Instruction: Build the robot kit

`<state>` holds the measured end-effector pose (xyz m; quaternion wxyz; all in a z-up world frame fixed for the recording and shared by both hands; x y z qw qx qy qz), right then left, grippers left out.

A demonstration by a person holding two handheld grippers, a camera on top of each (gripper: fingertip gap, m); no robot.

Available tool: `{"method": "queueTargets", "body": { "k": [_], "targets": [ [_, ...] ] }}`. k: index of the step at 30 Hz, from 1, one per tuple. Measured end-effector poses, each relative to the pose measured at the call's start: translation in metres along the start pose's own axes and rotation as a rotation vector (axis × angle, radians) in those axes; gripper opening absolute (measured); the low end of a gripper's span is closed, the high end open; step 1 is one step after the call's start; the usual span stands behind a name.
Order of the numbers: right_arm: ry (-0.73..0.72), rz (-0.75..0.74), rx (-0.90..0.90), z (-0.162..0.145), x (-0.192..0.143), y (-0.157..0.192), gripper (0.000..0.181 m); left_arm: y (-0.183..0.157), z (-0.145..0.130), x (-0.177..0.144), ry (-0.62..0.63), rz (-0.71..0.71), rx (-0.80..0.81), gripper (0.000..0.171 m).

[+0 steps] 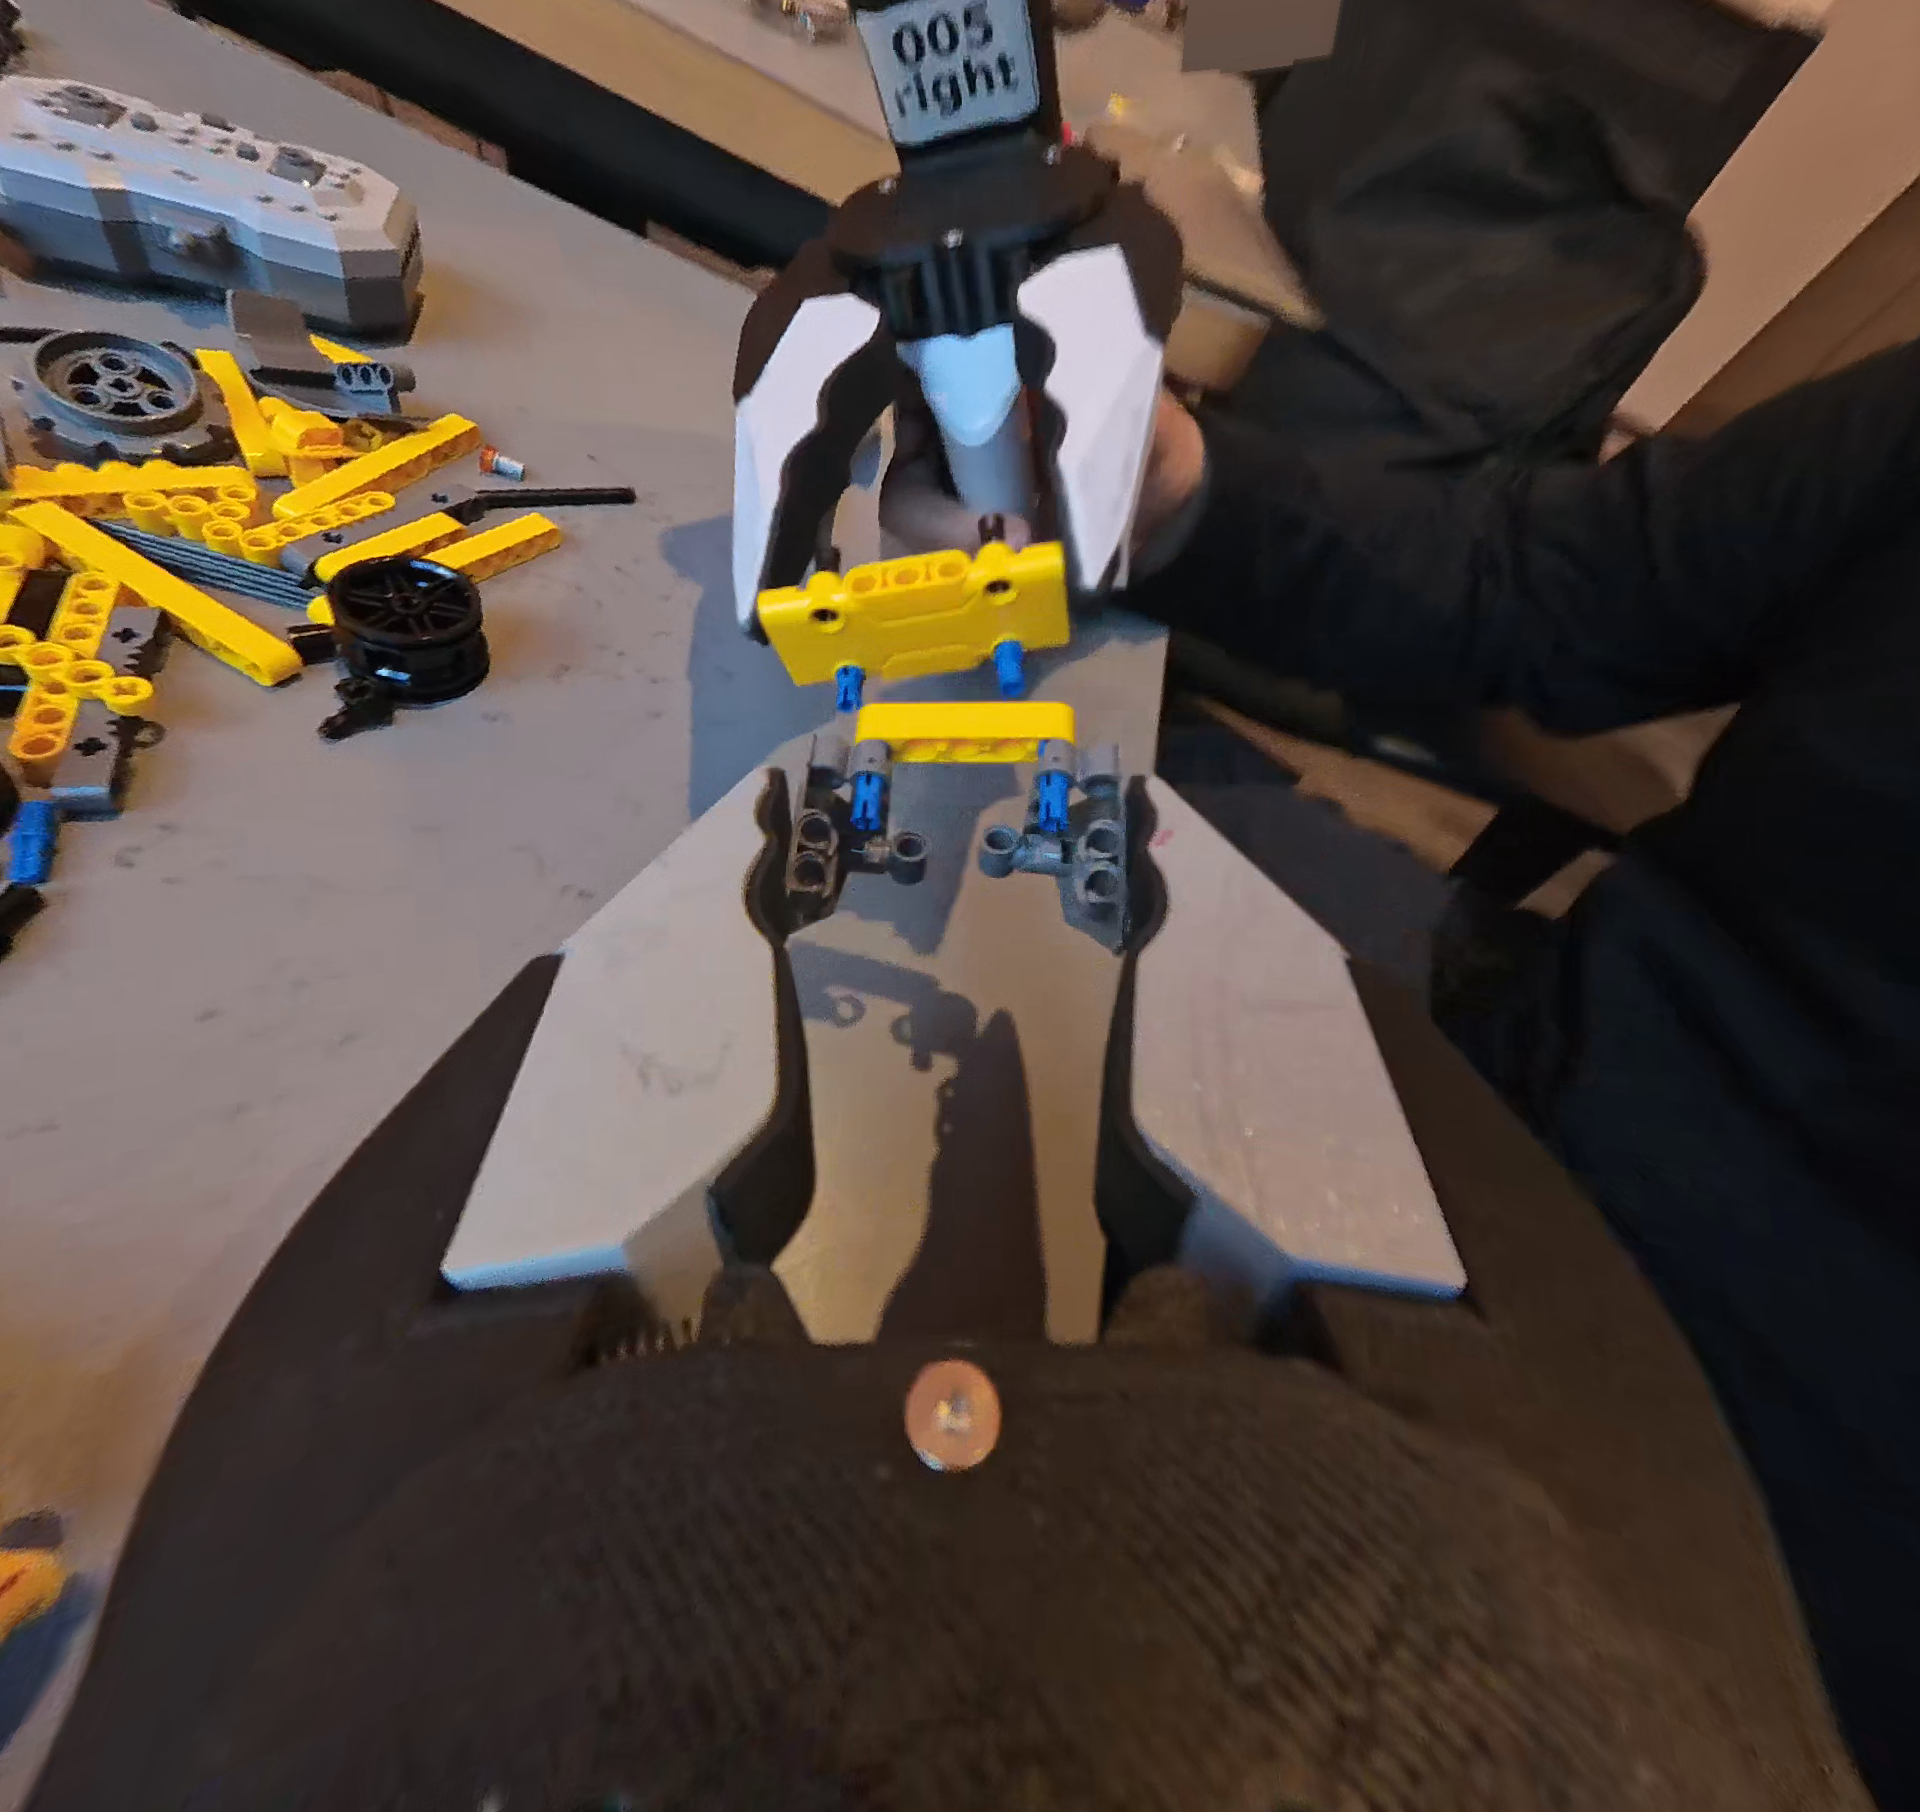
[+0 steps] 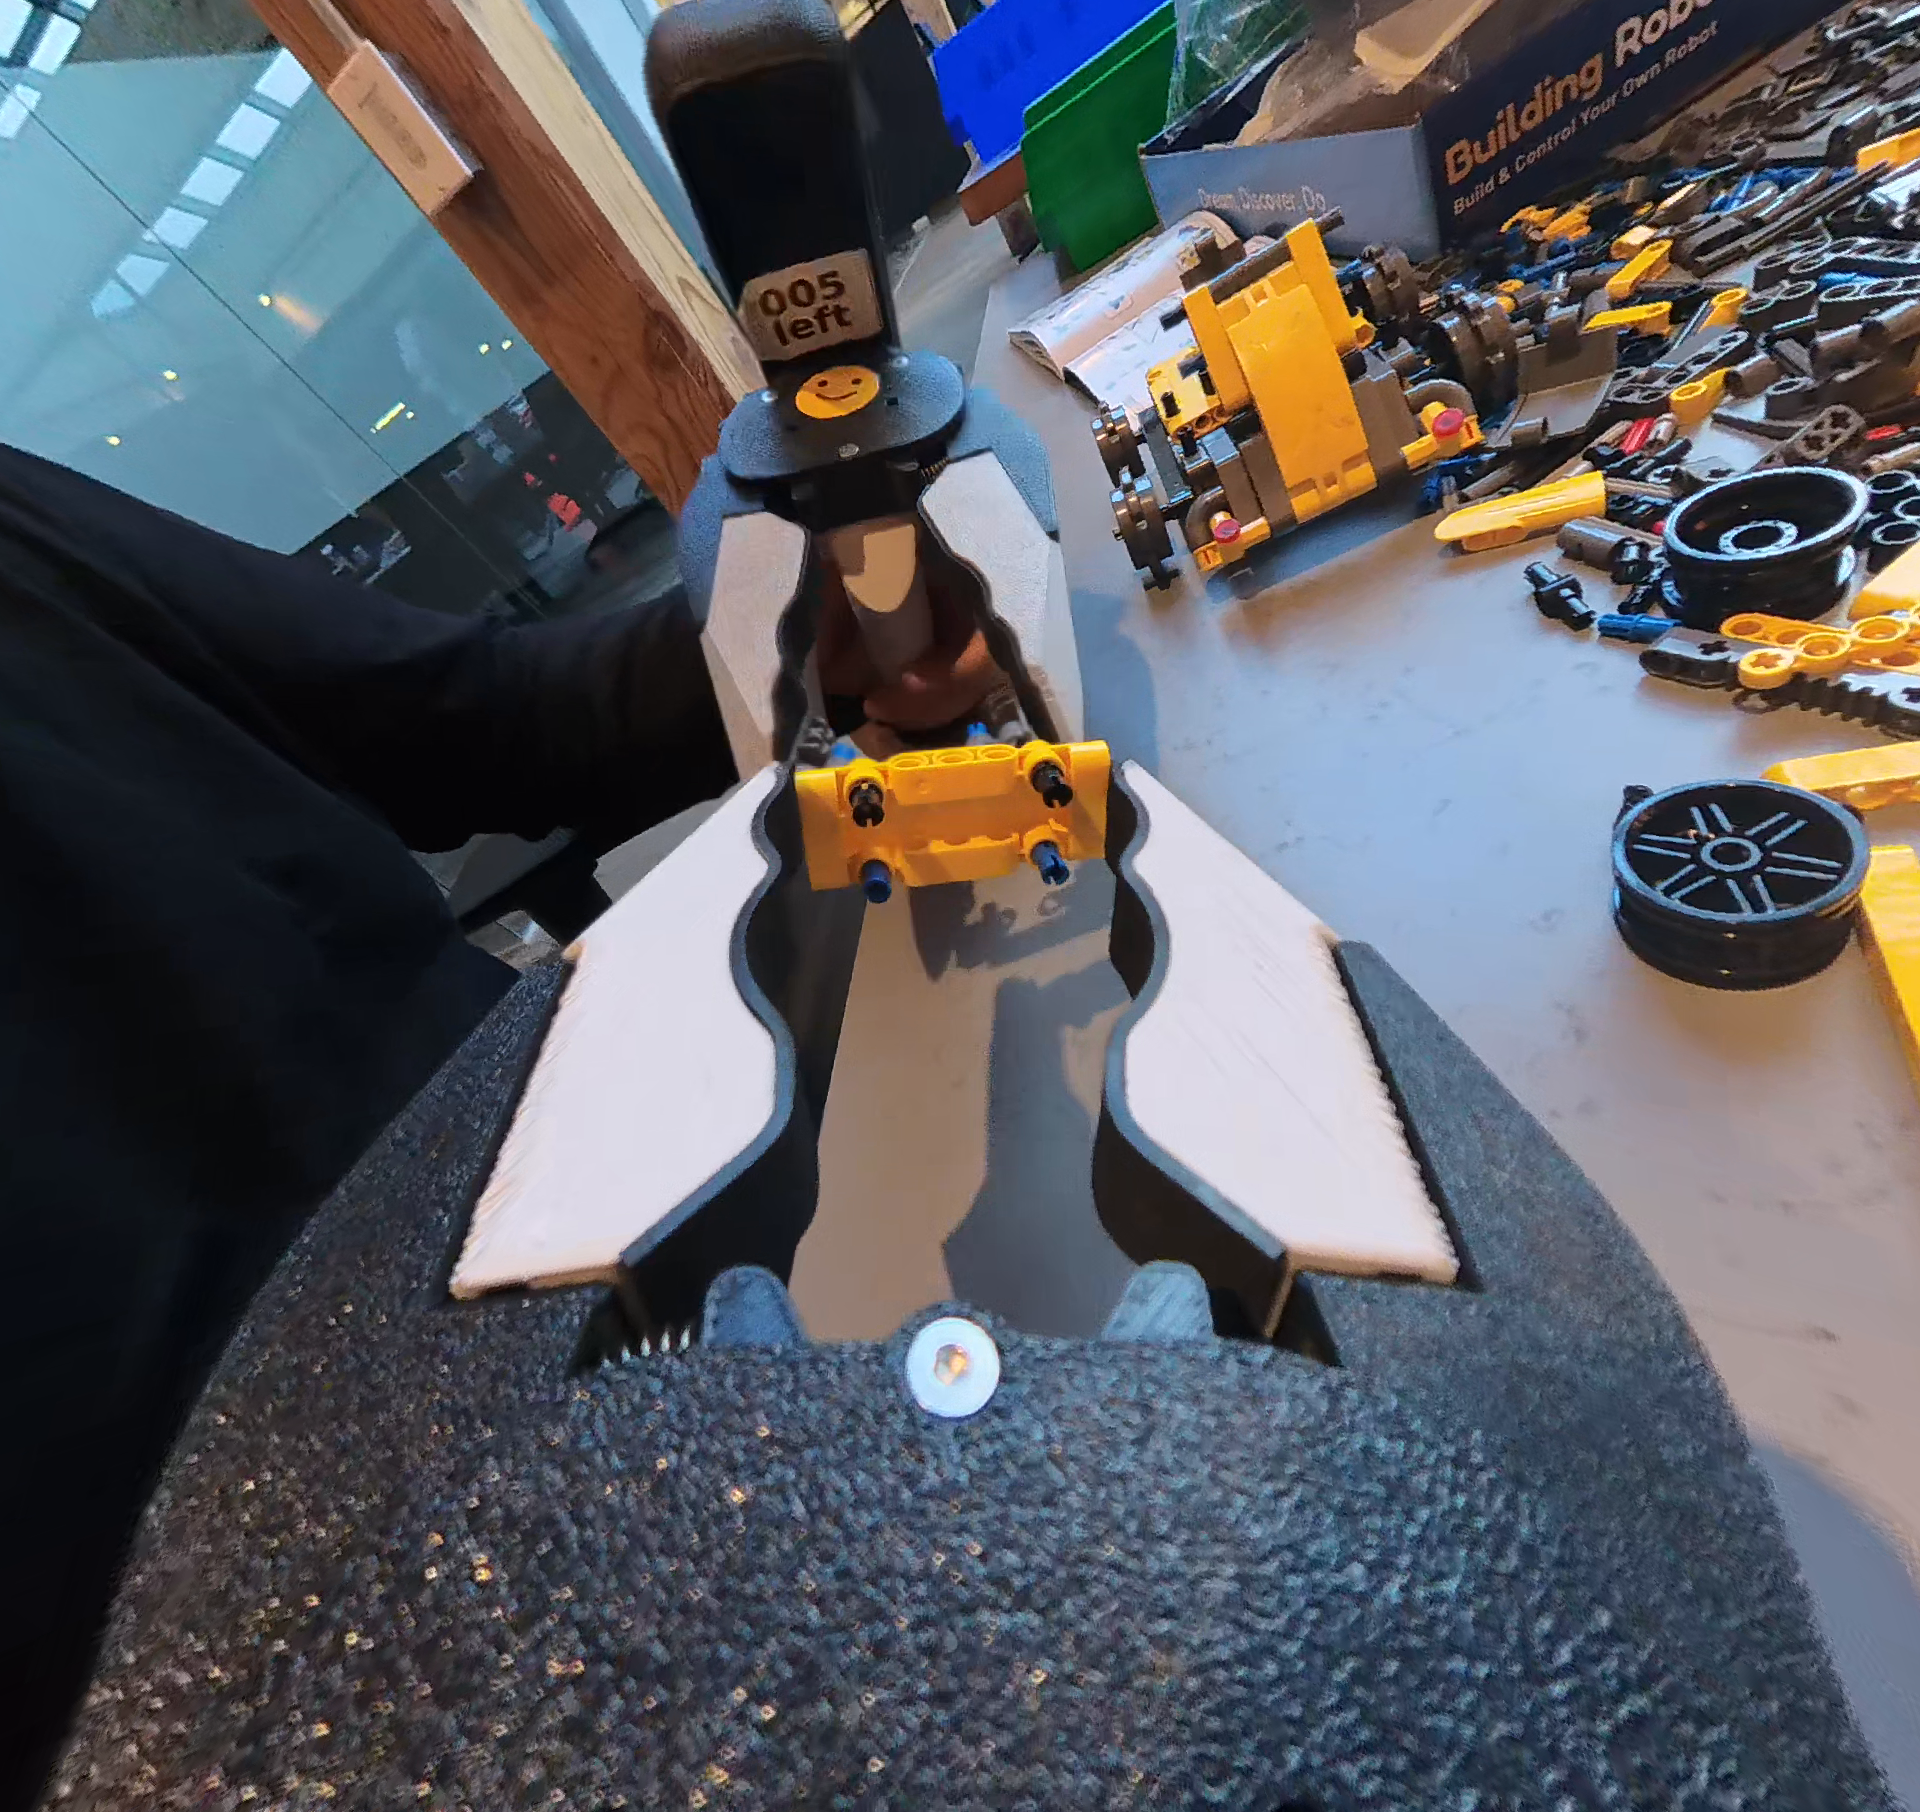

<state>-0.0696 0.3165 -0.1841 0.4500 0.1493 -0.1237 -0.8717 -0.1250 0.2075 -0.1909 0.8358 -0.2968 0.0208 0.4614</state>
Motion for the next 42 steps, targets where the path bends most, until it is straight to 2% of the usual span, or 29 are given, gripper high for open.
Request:
{"method": "queueTargets", "body": {
  "k": [5, 12, 15, 18, 20, 23, 26, 29, 31, 34, 36, 39, 42],
  "targets": [
    [0.008, -0.005, -0.05, 0.001, 0.001, 0.004, 0.059, -0.001, -0.015, 0.003, 0.161, 0.069, 0.181, 0.062],
    [0.019, -0.01, -0.088, 0.0, 0.002, 0.007, 0.058, -0.002, -0.034, 0.014, 0.361, 0.117, 0.283, 0.064],
    [0.019, -0.016, -0.091, 0.0, 0.001, 0.006, 0.059, -0.001, -0.035, 0.018, 0.387, 0.132, 0.299, 0.064],
    [0.014, -0.021, -0.088, 0.001, 0.0, 0.005, 0.058, -0.001, -0.032, 0.015, 0.401, 0.18, 0.336, 0.073],
    [0.011, -0.026, -0.088, 0.001, -0.001, 0.005, 0.058, -0.001, -0.024, 0.007, 0.388, 0.241, 0.343, 0.083],
    [0.009, -0.03, -0.088, 0.001, -0.001, 0.004, 0.058, -0.012, -0.007, -0.008, 0.354, 0.311, 0.317, 0.085],
    [0.006, -0.036, -0.087, 0.001, -0.002, 0.003, 0.058, -0.041, -0.001, -0.006, 0.366, 0.341, 0.304, 0.061],
    [0.0, -0.039, -0.084, 0.002, -0.003, 0.003, 0.058, -0.058, -0.021, 0.007, 0.514, 0.347, 0.329, 0.046],
    [-0.002, -0.042, -0.086, 0.002, -0.003, 0.003, 0.058, -0.053, -0.038, 0.009, 0.629, 0.392, 0.386, 0.036],
    [-0.004, -0.045, -0.086, 0.002, -0.004, 0.003, 0.058, -0.033, -0.05, 0.001, 0.712, 0.466, 0.41, 0.027],
    [-0.005, -0.047, -0.084, 0.002, -0.004, 0.002, 0.058, -0.021, -0.045, -0.006, 0.677, 0.482, 0.404, 0.025],
    [-0.008, -0.054, -0.081, 0.002, -0.005, 0.001, 0.058, -0.003, -0.032, -0.02, 0.598, 0.579, 0.328, 0.025],
    [-0.012, -0.064, -0.062, 0.002, -0.007, -0.002, 0.058, -0.009, -0.022, -0.026, 0.471, 0.585, 0.218, 0.025]
  ]
}}
Point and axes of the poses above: each gripper's, where its closed fingertips meet, x out along the fingers, z out of its top, y = z × x across the jaws, the point moved 6 cm from there along -x, back along the fingers, and after that the axes turned 10 degrees about -x, right-handed, at the moved point
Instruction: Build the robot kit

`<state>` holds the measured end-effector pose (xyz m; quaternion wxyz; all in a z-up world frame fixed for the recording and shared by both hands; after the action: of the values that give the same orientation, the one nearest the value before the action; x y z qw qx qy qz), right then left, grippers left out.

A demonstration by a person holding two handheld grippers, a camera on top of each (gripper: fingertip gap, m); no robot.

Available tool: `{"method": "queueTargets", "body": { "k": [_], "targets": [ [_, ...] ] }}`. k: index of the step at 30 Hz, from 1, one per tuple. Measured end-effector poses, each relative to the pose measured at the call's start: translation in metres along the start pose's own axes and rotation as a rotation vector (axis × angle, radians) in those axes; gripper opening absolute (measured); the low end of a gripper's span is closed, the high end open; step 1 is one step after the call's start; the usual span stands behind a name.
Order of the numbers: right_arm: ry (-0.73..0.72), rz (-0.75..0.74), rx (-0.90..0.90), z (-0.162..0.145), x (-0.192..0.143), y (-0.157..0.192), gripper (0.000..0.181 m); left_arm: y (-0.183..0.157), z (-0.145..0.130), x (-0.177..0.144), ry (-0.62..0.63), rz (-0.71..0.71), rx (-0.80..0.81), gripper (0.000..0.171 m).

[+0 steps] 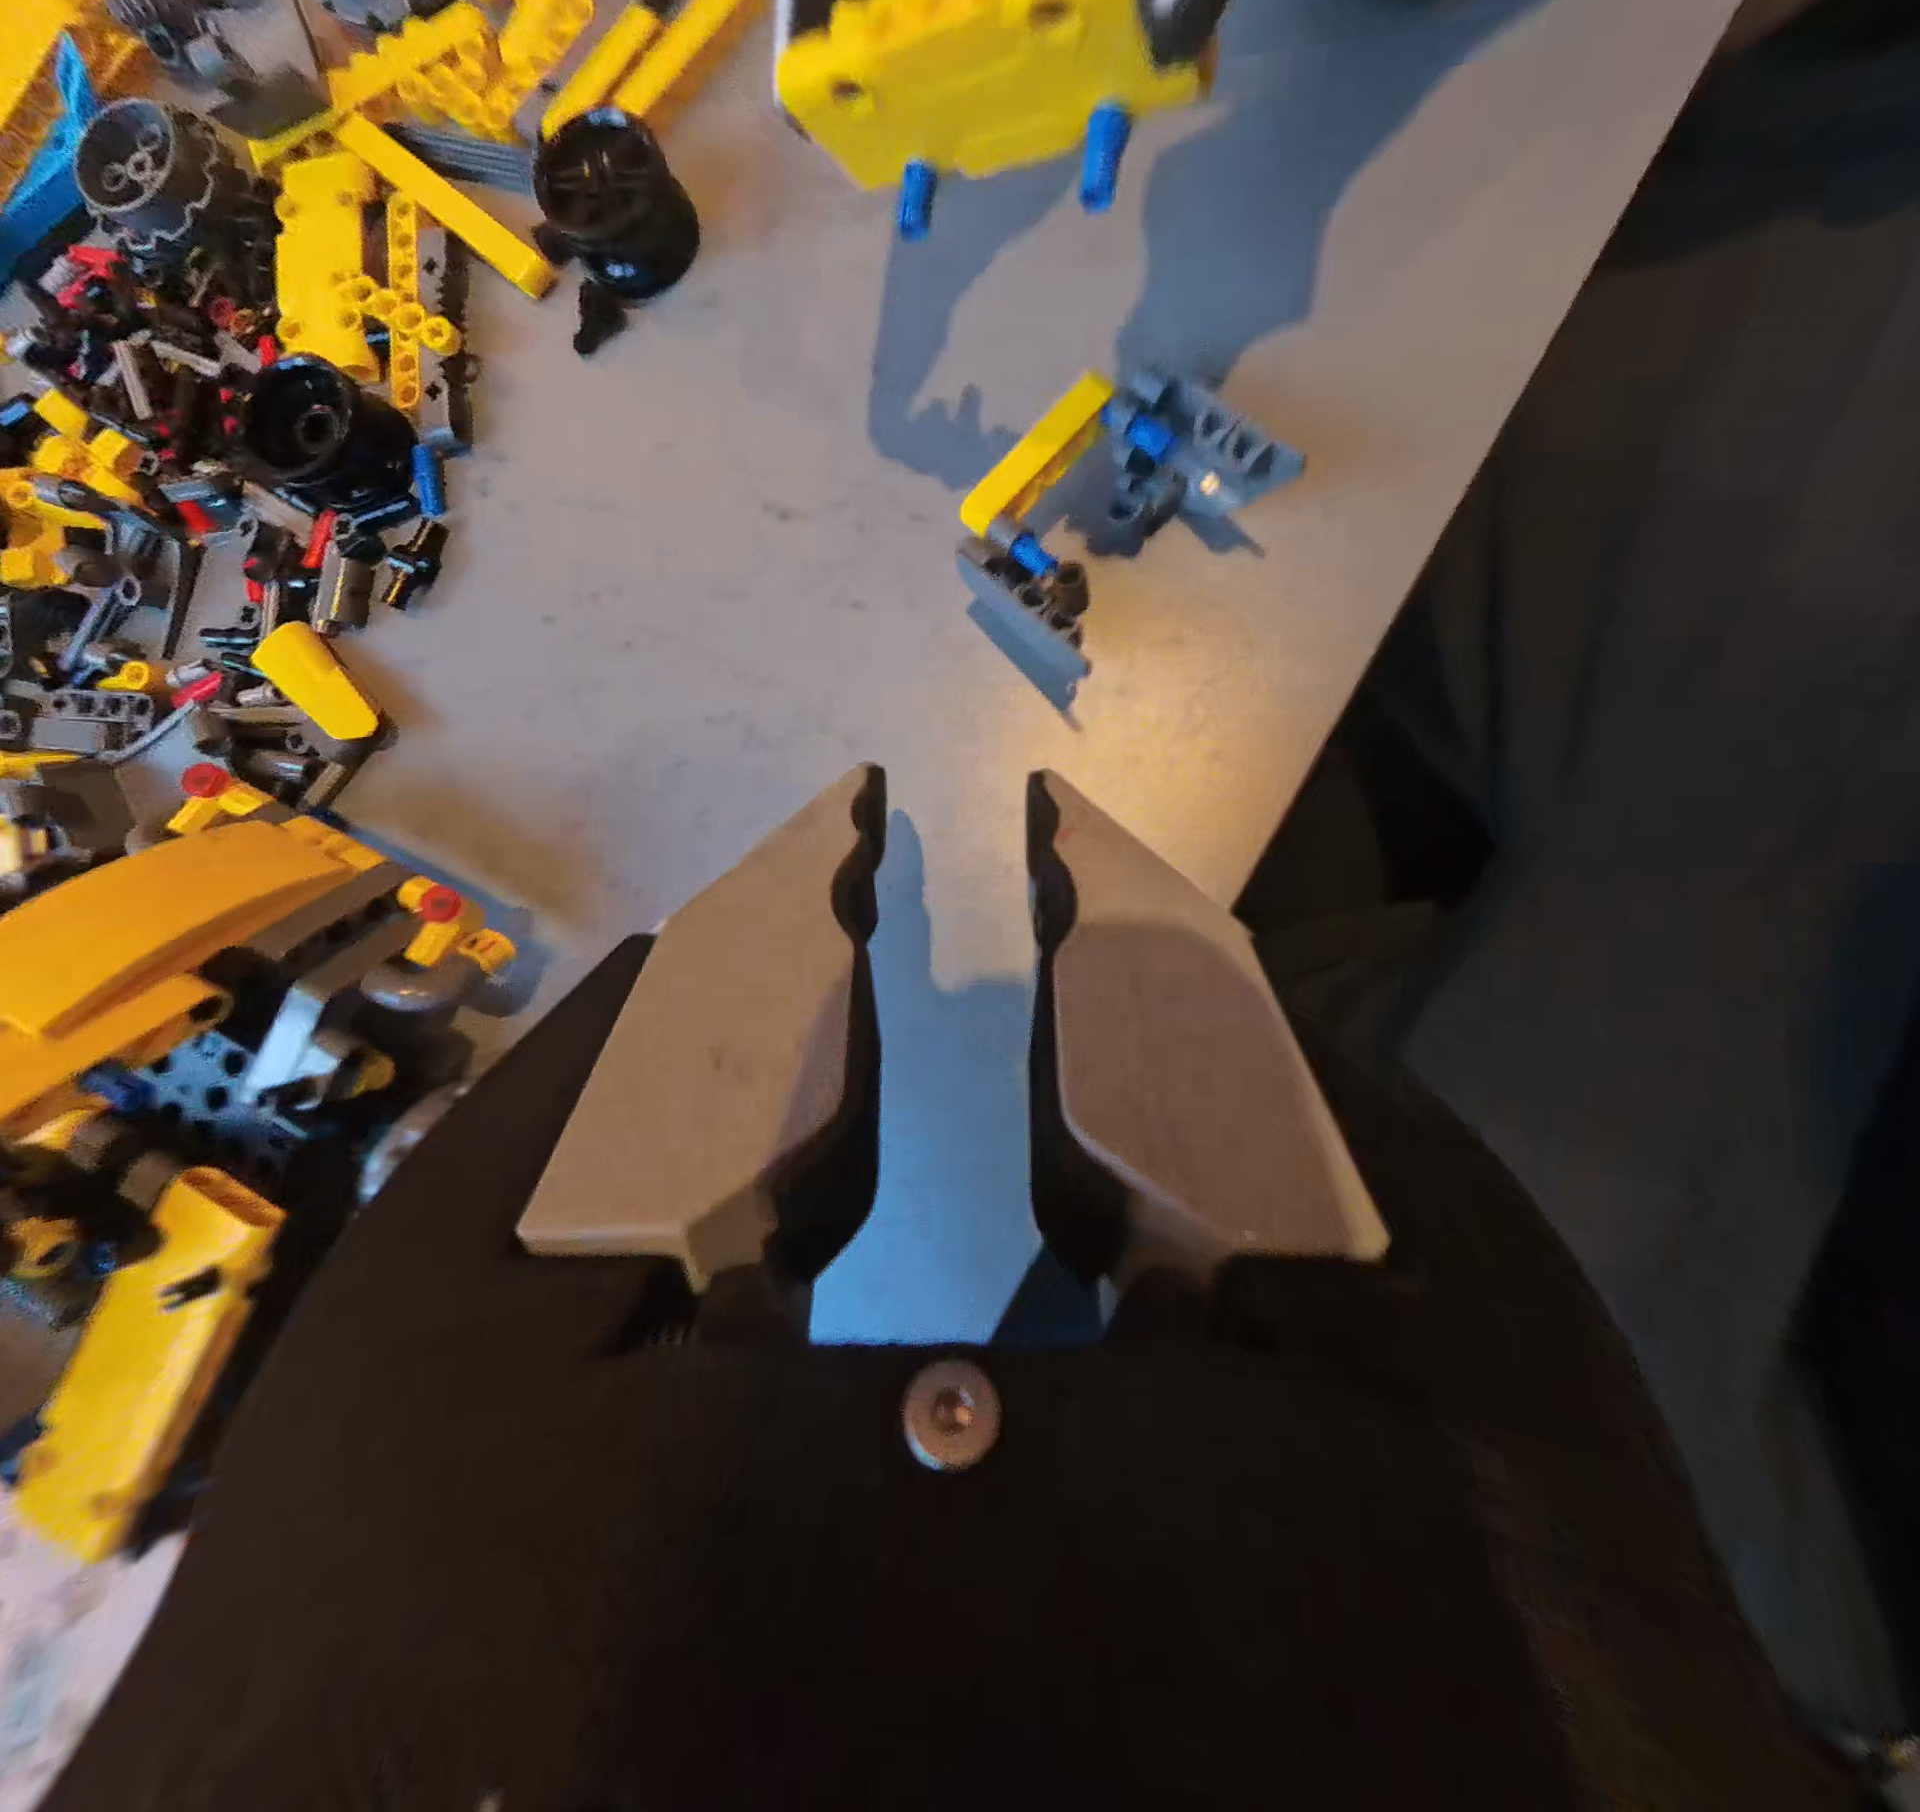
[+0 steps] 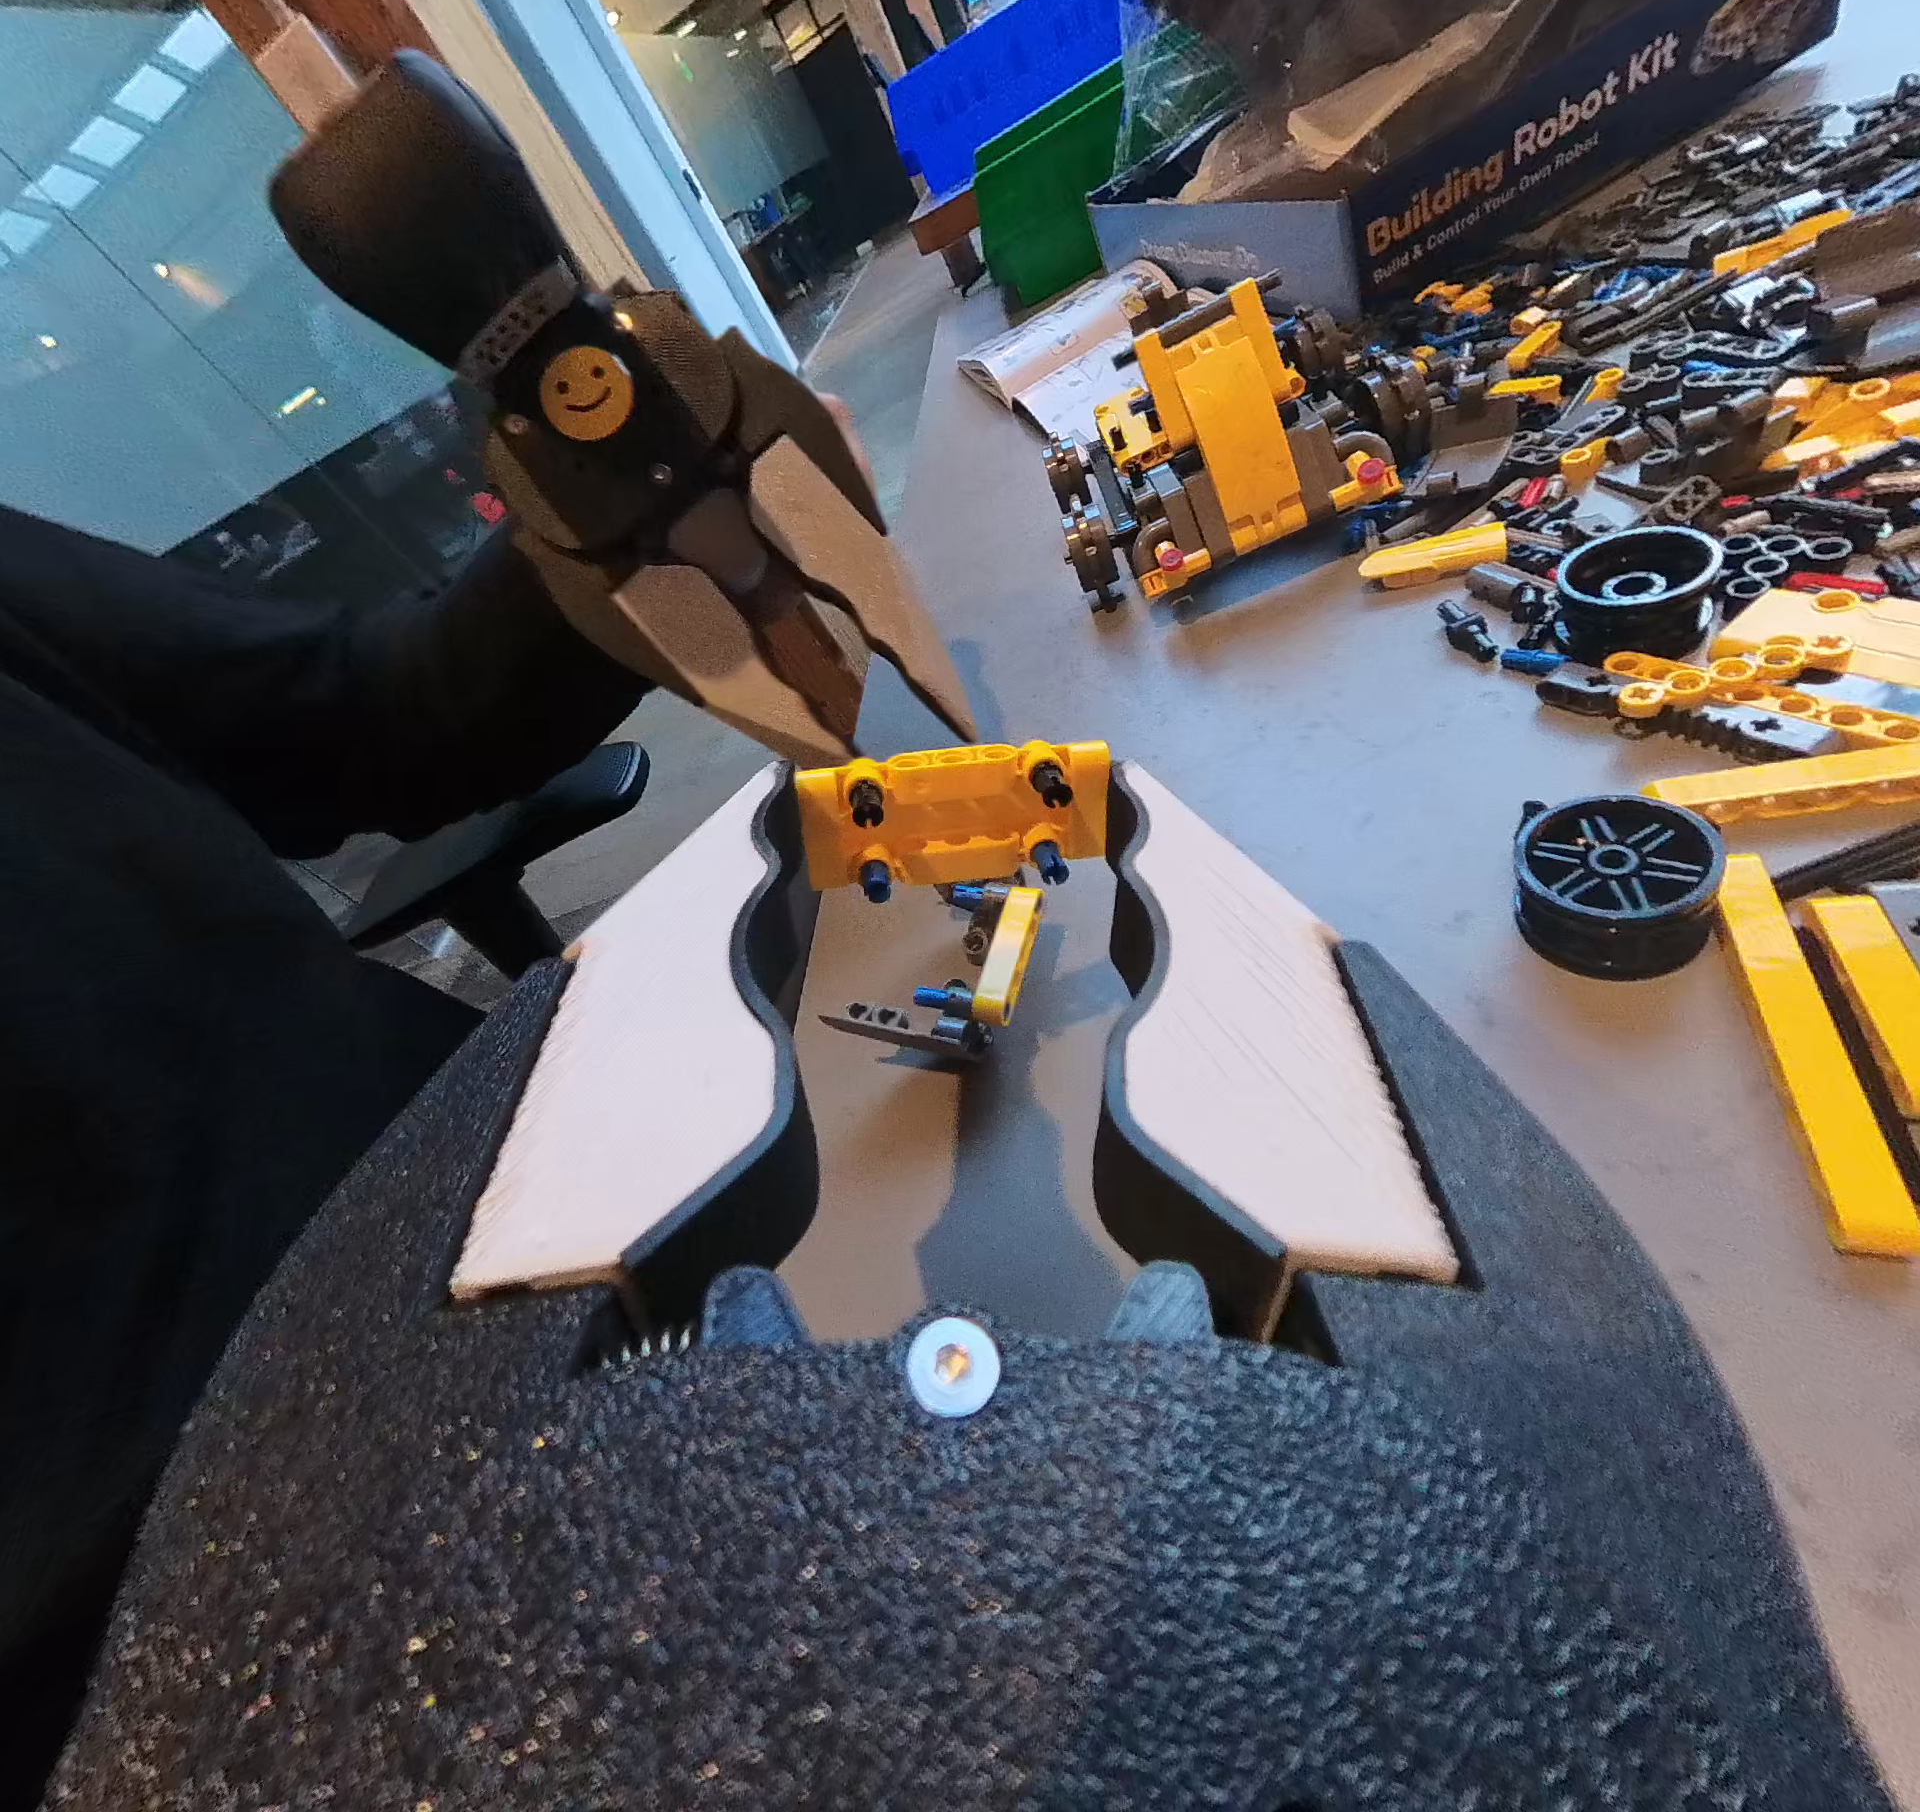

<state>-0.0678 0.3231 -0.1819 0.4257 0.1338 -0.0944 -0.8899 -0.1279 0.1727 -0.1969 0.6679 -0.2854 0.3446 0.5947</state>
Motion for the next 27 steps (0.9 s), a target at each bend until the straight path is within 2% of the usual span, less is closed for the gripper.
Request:
{"method": "queueTargets", "body": {
  "k": [3, 8, 14, 18, 21, 25, 27],
  "targets": [
    [0.001, 0.01, 0.068, -0.002, -0.001, -0.005, 0.058, -0.015, 0.007, -0.007, -0.076, -0.038, -0.095, 0.034],
    [-0.007, 0.018, 0.089, -0.002, -0.002, -0.007, 0.058, -0.035, 0.022, -0.002, -0.141, -0.045, -0.135, 0.033],
    [-0.003, 0.032, 0.08, -0.002, -0.002, -0.005, 0.058, -0.015, 0.026, 0.02, -0.049, -0.01, -0.035, 0.027],
    [-0.005, 0.032, 0.078, -0.002, -0.002, -0.005, 0.058, 0.016, 0.032, 0.024, -0.014, 0.113, 0.092, 0.026],
    [-0.002, 0.031, 0.073, -0.002, -0.001, -0.004, 0.058, 0.033, 0.039, 0.022, -0.013, 0.151, 0.088, 0.032],
    [-0.008, 0.026, 0.076, -0.002, -0.002, -0.005, 0.058, 0.021, 0.051, -0.001, -0.137, 0.071, 0.0, 0.031],
    [-0.007, 0.026, 0.078, -0.002, -0.002, -0.005, 0.058, 0.007, 0.045, -0.006, -0.12, 0.061, 0.003, 0.03]
  ]
}}
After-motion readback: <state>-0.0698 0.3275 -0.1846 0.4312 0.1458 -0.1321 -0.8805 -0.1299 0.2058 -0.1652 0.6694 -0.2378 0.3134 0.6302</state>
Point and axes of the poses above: each gripper's, where its closed fingertips meet, x out along the fingers, z out of its top, y = z × x across the jaws, the point moved 6 cm from there along -x, back along the fingers, and after that the axes turned 10 degrees about -x, right-handed, at the moved point
